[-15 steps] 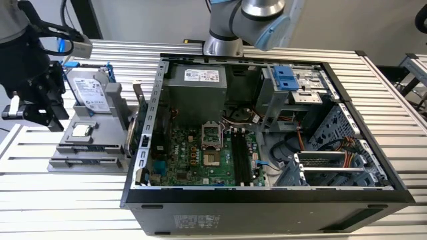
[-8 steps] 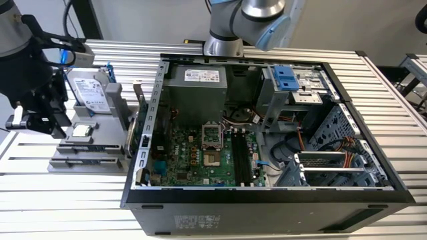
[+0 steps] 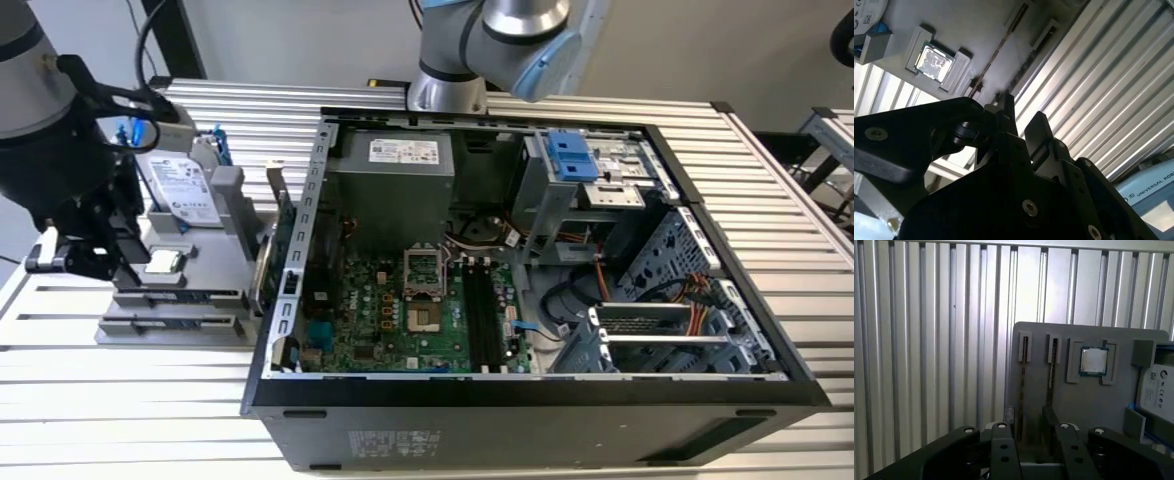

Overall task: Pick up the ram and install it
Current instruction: 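Pick up the ram and move it above insertion slot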

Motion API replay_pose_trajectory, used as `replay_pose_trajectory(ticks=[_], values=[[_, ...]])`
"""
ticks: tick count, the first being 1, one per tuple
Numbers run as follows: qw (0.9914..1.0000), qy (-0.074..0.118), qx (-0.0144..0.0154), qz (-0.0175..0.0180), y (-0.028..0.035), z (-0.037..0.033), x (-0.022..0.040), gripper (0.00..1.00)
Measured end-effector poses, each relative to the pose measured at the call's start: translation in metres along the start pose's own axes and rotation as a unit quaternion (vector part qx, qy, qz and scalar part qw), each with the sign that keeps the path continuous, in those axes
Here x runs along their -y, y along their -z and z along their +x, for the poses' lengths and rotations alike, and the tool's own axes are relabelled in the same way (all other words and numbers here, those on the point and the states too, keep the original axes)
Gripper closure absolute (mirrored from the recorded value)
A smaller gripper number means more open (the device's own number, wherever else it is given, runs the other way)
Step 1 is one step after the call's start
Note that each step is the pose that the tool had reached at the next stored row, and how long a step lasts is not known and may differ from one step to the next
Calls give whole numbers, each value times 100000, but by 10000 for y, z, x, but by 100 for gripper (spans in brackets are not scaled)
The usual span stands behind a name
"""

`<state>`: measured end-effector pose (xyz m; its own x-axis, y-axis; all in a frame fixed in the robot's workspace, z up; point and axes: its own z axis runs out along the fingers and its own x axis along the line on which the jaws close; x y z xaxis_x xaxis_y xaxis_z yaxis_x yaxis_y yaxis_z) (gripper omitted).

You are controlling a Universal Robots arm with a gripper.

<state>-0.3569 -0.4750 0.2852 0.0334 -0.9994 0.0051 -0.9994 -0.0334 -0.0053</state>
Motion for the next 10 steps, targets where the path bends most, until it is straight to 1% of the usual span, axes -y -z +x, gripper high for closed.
replay_pose_trajectory(ticks=[10], values=[[100000, -2, -47, 4, -182, -6, 18, 0]])
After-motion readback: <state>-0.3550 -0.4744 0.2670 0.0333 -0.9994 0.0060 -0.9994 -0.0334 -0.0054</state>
